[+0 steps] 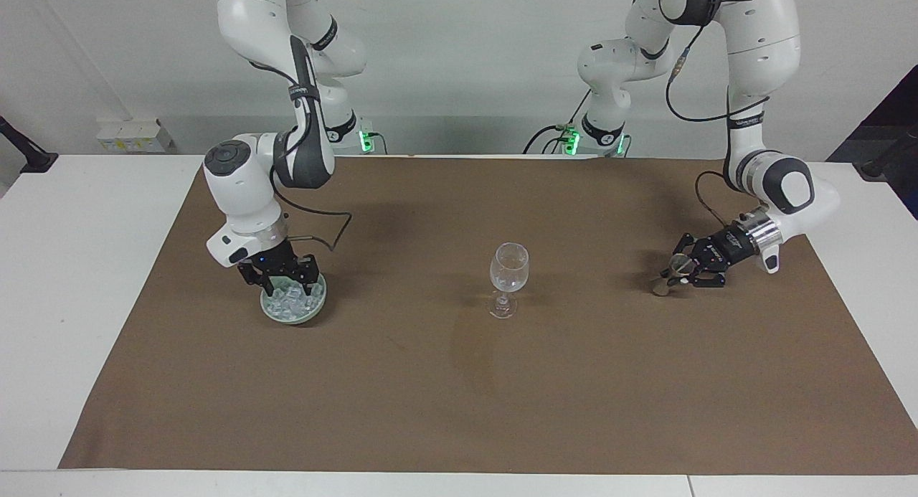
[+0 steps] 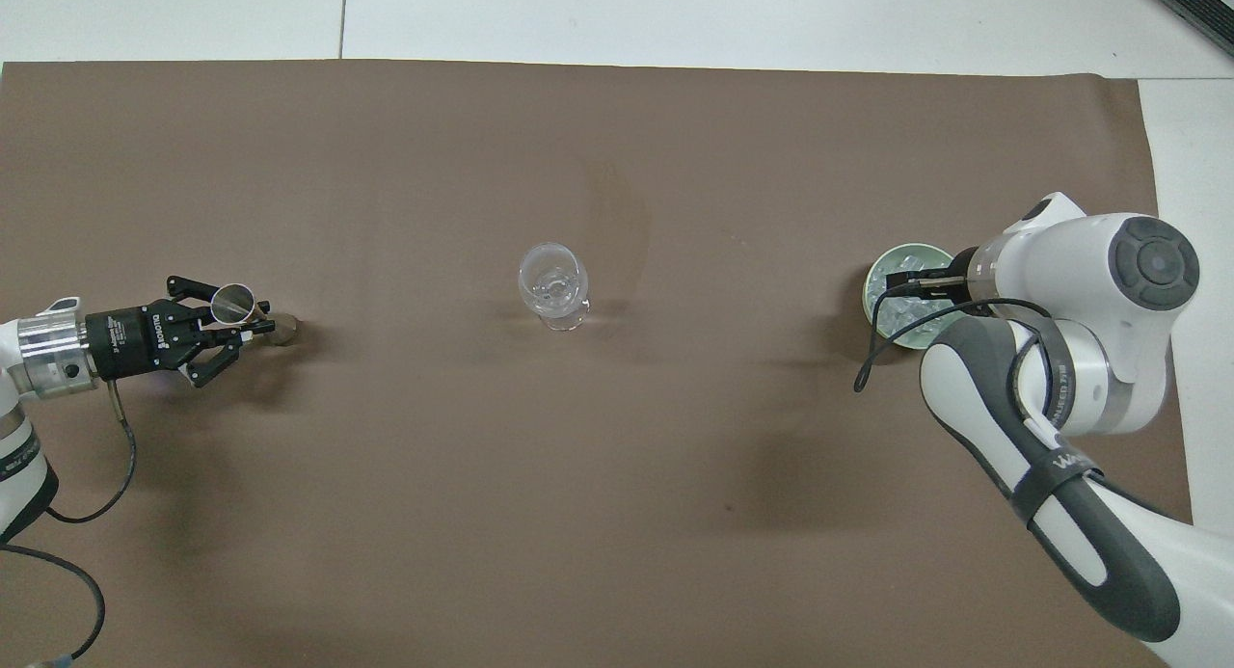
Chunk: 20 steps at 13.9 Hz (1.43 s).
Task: Pour wine and add ice with both arms
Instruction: 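Set down the dark cup with the left gripper while the right gripper grasps the ice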
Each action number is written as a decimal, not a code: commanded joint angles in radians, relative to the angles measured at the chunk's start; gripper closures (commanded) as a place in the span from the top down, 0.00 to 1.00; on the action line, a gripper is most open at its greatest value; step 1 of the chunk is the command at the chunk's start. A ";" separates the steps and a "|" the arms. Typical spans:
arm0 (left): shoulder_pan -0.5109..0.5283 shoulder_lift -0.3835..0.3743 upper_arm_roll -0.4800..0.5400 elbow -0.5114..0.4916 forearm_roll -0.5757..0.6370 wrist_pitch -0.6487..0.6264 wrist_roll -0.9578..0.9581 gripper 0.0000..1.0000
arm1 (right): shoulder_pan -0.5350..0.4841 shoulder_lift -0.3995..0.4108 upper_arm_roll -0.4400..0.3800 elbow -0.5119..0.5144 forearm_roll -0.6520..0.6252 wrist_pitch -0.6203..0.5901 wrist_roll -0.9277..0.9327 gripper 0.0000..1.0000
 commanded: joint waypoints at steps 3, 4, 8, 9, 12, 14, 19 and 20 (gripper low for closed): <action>-0.007 0.009 0.005 -0.013 -0.025 -0.001 0.025 0.00 | -0.009 0.006 0.004 -0.012 -0.011 0.030 -0.016 0.70; -0.007 0.007 0.005 -0.013 -0.025 -0.001 0.027 0.10 | -0.009 0.006 0.004 -0.012 -0.011 0.030 -0.016 0.59; -0.008 0.010 0.007 -0.009 -0.023 0.001 0.028 0.58 | -0.016 0.008 0.004 -0.010 -0.025 0.030 -0.024 0.10; -0.010 0.012 0.010 -0.004 -0.020 0.001 0.028 0.76 | -0.014 0.006 0.004 -0.010 -0.026 0.029 -0.023 0.02; -0.005 0.027 0.012 0.039 0.050 -0.019 0.030 1.00 | -0.014 0.005 0.004 -0.001 -0.026 0.026 -0.013 0.00; -0.008 0.032 0.021 0.091 0.152 -0.018 0.045 1.00 | -0.014 0.000 0.005 0.017 -0.025 0.020 -0.012 0.00; -0.017 0.007 0.035 0.237 0.412 -0.012 0.047 1.00 | -0.014 -0.056 0.006 0.093 -0.020 -0.120 -0.015 0.00; -0.033 -0.003 0.035 0.269 0.467 -0.010 0.045 1.00 | -0.011 -0.067 0.006 0.111 -0.016 -0.147 -0.015 0.00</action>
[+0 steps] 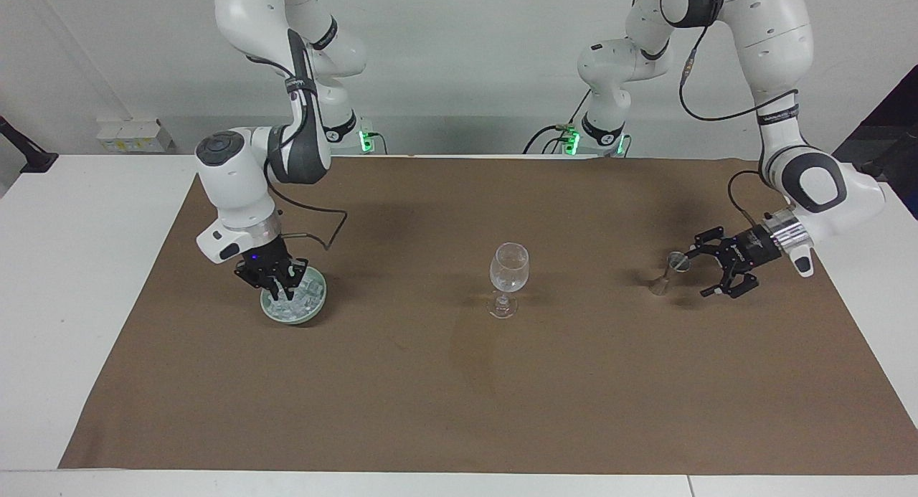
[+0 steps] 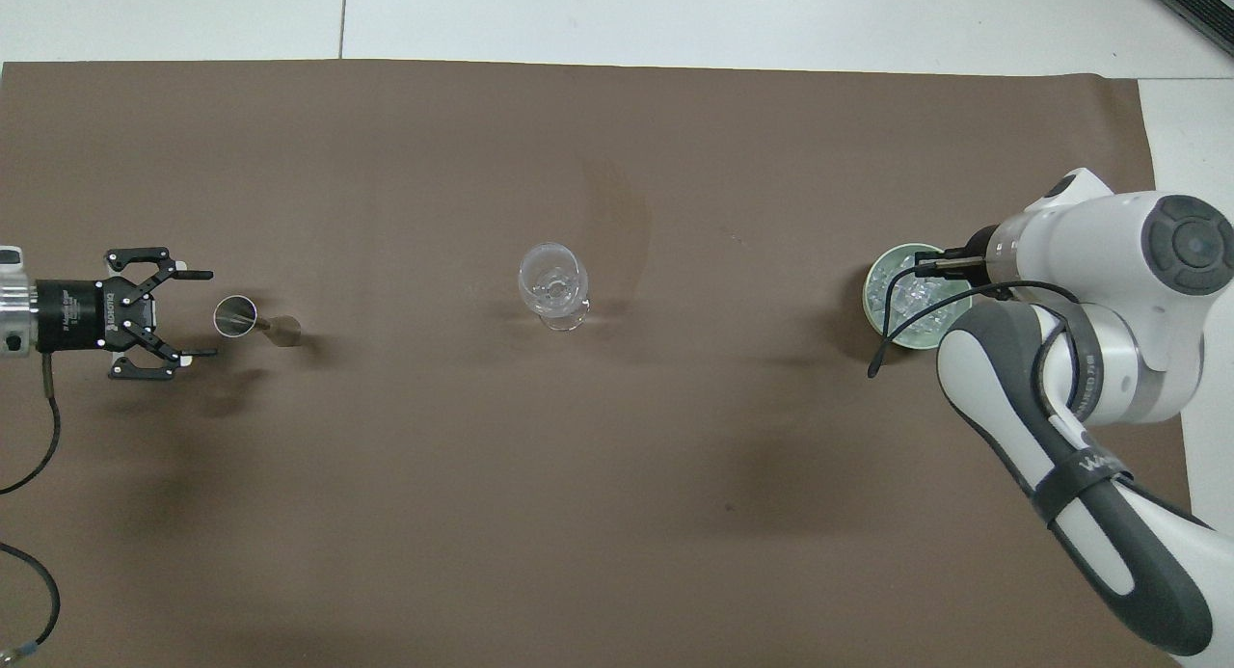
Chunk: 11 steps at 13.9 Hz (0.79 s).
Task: Pour wine and add ice with both arms
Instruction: 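Withdraw the left gripper while the right gripper lifts the ice container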
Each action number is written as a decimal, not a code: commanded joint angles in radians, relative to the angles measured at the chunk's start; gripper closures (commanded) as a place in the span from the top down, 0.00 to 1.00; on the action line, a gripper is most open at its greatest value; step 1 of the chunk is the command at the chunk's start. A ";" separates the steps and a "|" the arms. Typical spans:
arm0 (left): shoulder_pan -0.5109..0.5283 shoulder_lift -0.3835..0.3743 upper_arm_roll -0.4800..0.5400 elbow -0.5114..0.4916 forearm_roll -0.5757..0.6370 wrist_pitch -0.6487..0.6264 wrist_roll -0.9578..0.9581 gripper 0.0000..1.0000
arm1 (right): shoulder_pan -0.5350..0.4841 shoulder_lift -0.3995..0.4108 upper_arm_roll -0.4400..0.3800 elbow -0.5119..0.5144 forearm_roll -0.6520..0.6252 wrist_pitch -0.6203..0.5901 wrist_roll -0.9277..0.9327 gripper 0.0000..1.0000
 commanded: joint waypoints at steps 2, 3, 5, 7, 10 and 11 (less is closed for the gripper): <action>-0.034 -0.028 0.008 0.122 0.178 -0.012 0.004 1.00 | -0.004 -0.038 0.012 0.084 0.003 -0.128 -0.013 0.00; -0.037 -0.034 0.003 0.155 0.217 -0.015 0.016 1.00 | -0.001 -0.046 0.014 0.122 0.003 -0.171 -0.012 0.00; -0.061 -0.040 0.005 0.226 0.291 -0.022 0.085 1.00 | 0.001 -0.046 0.018 0.207 0.003 -0.257 -0.012 0.00; -0.069 -0.068 -0.001 0.272 0.371 -0.027 0.131 1.00 | 0.004 -0.047 0.020 0.285 0.003 -0.343 -0.012 0.00; -0.074 -0.135 -0.020 0.277 0.448 -0.016 0.324 1.00 | 0.005 -0.049 0.046 0.382 -0.004 -0.469 0.032 0.00; -0.074 -0.154 -0.021 0.277 0.456 -0.016 0.387 1.00 | 0.007 -0.046 0.058 0.409 -0.011 -0.498 0.049 0.00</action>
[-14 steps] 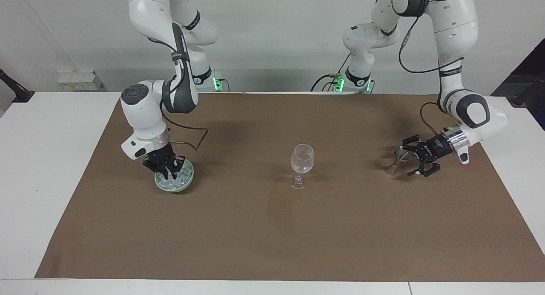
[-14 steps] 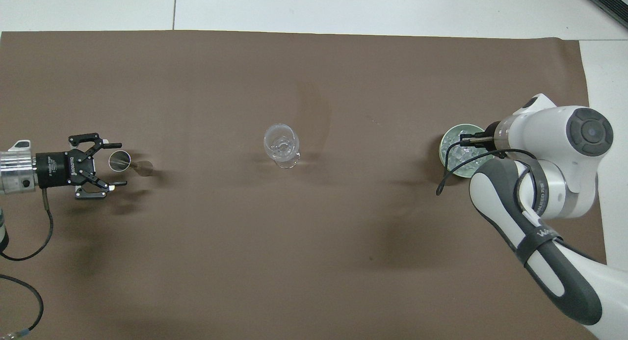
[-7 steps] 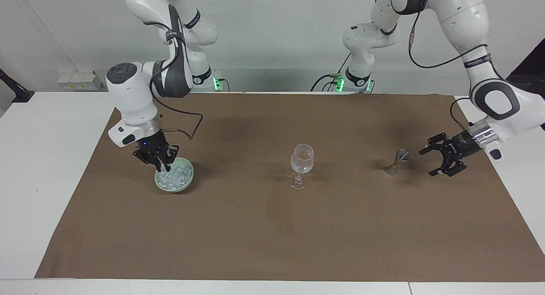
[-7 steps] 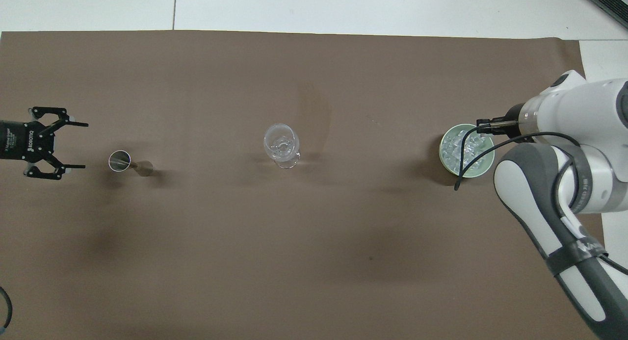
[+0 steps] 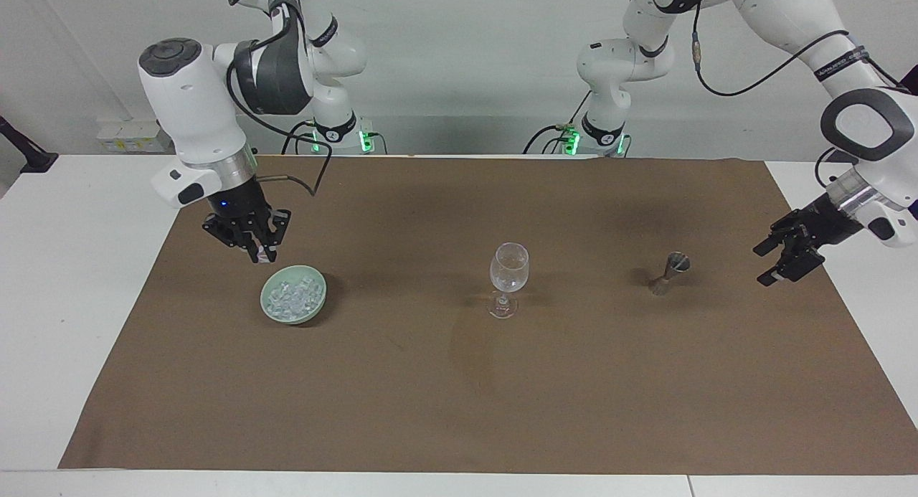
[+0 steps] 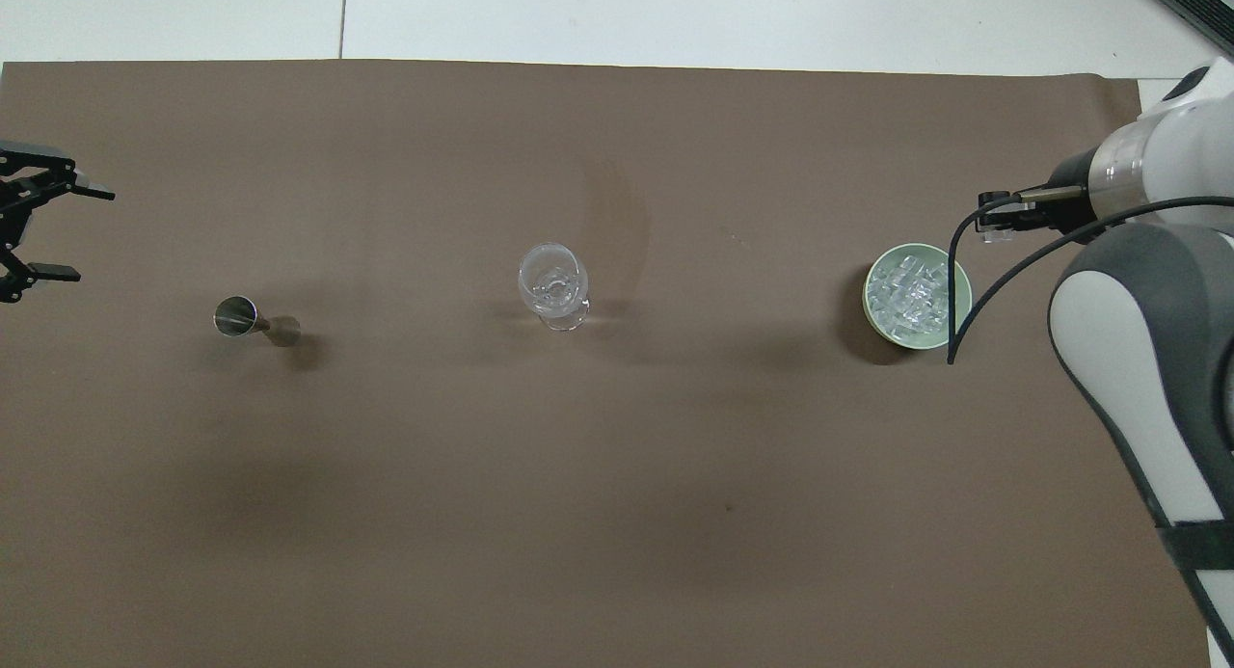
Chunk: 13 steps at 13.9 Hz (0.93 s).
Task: Pour wine and add ice with both arms
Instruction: 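Withdraw the left gripper while the right gripper lifts the ice container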
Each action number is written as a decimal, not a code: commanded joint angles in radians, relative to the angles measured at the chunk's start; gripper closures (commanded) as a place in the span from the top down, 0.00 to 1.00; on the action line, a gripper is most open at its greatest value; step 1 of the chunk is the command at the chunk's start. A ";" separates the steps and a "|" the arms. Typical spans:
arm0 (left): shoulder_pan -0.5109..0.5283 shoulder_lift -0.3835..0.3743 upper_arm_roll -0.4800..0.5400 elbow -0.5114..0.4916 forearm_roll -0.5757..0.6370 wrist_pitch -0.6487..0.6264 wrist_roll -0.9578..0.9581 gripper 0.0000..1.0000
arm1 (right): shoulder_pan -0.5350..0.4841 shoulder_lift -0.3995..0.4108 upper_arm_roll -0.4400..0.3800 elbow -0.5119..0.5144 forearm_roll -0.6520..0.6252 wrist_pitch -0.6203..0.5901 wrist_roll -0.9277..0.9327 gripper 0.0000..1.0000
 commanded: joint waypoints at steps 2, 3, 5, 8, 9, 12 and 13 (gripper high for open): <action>-0.007 -0.075 0.000 -0.006 0.041 -0.015 0.228 1.00 | 0.011 0.020 0.052 0.102 -0.018 -0.113 0.100 0.00; -0.007 -0.090 -0.003 -0.006 0.055 -0.021 0.275 1.00 | 0.046 0.032 0.054 0.128 -0.021 -0.141 0.132 0.00; -0.005 -0.141 -0.053 -0.003 0.136 -0.018 0.361 1.00 | 0.085 0.048 0.055 0.170 -0.030 -0.167 0.186 0.00; -0.005 -0.190 -0.131 -0.002 0.249 -0.022 0.399 1.00 | 0.154 0.075 0.055 0.231 -0.031 -0.198 0.258 0.00; -0.005 -0.216 -0.159 -0.003 0.289 -0.025 0.401 1.00 | 0.169 0.085 0.057 0.254 -0.032 -0.210 0.269 0.00; -0.002 -0.263 -0.219 -0.003 0.320 -0.113 0.401 1.00 | 0.245 0.120 0.055 0.299 -0.032 -0.212 0.362 0.00; -0.002 -0.289 -0.237 -0.003 0.337 -0.145 0.404 1.00 | 0.272 0.143 0.057 0.331 -0.032 -0.212 0.411 0.00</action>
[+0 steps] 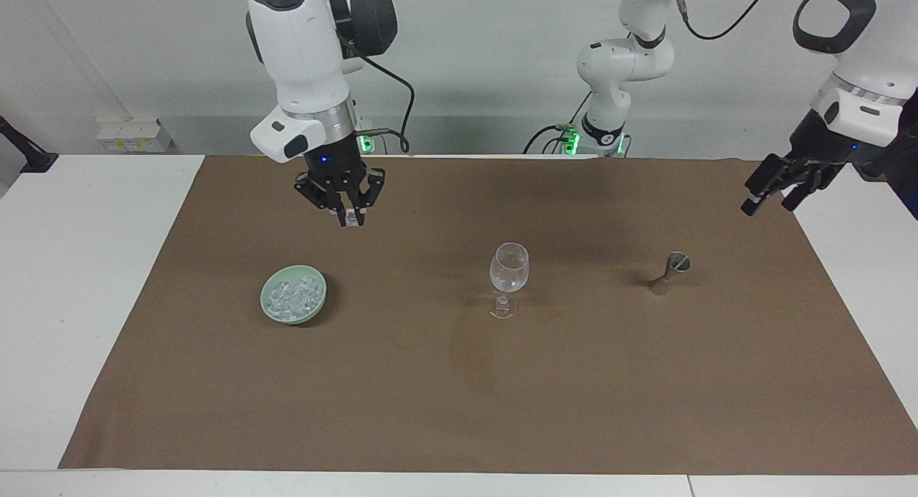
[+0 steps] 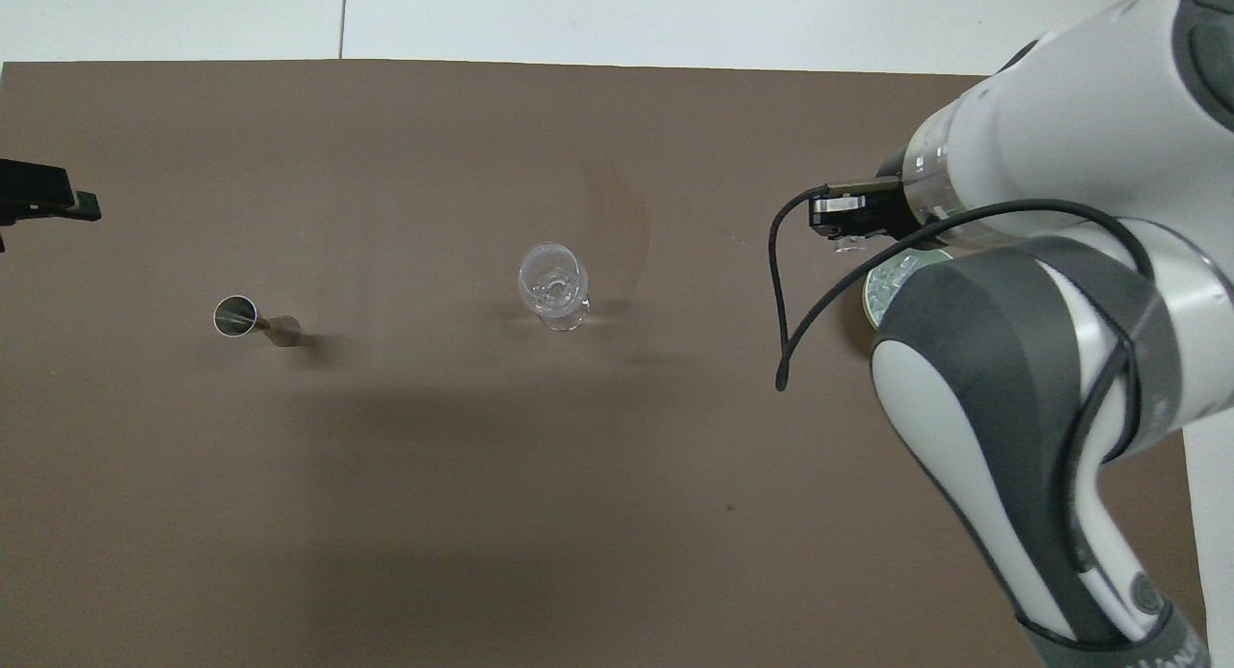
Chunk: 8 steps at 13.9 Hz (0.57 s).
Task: Pour wine and add ice with both arms
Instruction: 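Withdraw the left gripper while the right gripper lifts the ice container, then carry the ice container over the clear glass with the right gripper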
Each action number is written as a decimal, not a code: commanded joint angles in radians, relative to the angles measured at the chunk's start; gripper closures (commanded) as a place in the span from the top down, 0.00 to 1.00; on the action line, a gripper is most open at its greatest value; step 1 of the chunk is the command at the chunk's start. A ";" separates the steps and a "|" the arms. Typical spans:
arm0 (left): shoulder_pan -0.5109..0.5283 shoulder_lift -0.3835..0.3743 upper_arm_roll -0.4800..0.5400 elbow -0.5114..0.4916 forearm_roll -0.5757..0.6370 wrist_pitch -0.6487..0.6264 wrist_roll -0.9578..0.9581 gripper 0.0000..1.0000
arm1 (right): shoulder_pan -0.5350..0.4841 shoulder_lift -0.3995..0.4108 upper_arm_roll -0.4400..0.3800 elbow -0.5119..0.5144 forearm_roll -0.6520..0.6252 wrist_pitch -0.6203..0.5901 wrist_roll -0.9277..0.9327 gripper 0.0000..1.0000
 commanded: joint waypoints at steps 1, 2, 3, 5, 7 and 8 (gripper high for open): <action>-0.002 -0.060 -0.044 -0.009 0.057 -0.091 0.045 1.00 | 0.066 0.089 0.003 0.117 -0.017 -0.028 0.117 0.00; -0.002 -0.067 -0.061 -0.009 0.080 -0.147 0.064 1.00 | 0.094 0.119 0.001 0.149 -0.017 -0.026 0.156 0.00; -0.002 -0.074 -0.078 -0.009 0.091 -0.199 0.064 1.00 | 0.105 0.141 0.004 0.181 -0.017 -0.025 0.179 0.00; -0.002 -0.097 -0.106 -0.023 0.121 -0.266 0.061 1.00 | 0.131 0.182 0.006 0.215 -0.017 -0.008 0.216 0.00; 0.000 -0.119 -0.115 -0.058 0.123 -0.290 0.065 1.00 | 0.149 0.214 0.010 0.250 -0.009 0.024 0.259 0.00; -0.003 -0.132 -0.116 -0.084 0.123 -0.280 0.065 1.00 | 0.151 0.216 0.018 0.254 -0.006 0.029 0.260 0.00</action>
